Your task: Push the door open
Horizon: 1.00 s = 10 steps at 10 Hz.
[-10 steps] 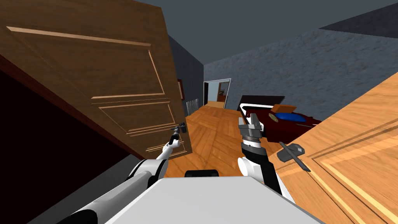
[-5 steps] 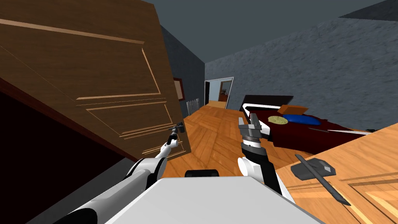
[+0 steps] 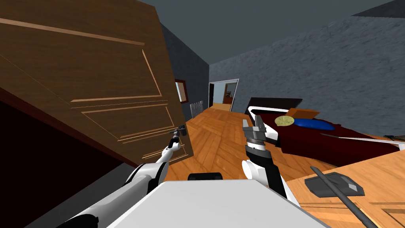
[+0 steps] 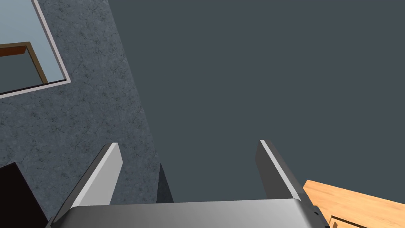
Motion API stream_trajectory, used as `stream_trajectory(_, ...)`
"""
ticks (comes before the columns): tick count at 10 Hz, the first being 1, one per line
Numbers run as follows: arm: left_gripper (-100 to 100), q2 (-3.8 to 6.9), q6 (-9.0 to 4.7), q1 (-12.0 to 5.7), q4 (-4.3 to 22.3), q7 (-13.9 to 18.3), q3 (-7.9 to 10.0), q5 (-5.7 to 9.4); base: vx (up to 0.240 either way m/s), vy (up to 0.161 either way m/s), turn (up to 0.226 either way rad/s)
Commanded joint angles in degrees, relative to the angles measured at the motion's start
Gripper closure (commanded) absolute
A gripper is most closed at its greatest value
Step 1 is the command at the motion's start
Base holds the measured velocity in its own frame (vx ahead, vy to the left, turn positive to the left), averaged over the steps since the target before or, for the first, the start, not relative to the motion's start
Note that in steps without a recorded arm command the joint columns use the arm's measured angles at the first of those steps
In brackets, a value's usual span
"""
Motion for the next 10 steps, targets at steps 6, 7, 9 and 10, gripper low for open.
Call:
stream_trajectory(6,100,2.54,-0.76,0.12,1.39,-1.24,3.68,1.49,0.192,-0.097,0.066)
stream_trajectory(7,100,2.82,-0.82,0.20,1.50,-1.40,4.16,1.69,0.210,-0.110,0.097)
stream_trajectory(9,100,2.82,-1.01,0.70,1.55,-1.35,4.24,1.72,0.139,-0.067,0.056)
stream_trajectory(10,100,3.53,-1.10,0.88,1.65,-1.77,5.26,2.31,0.120,-0.010,0.038)
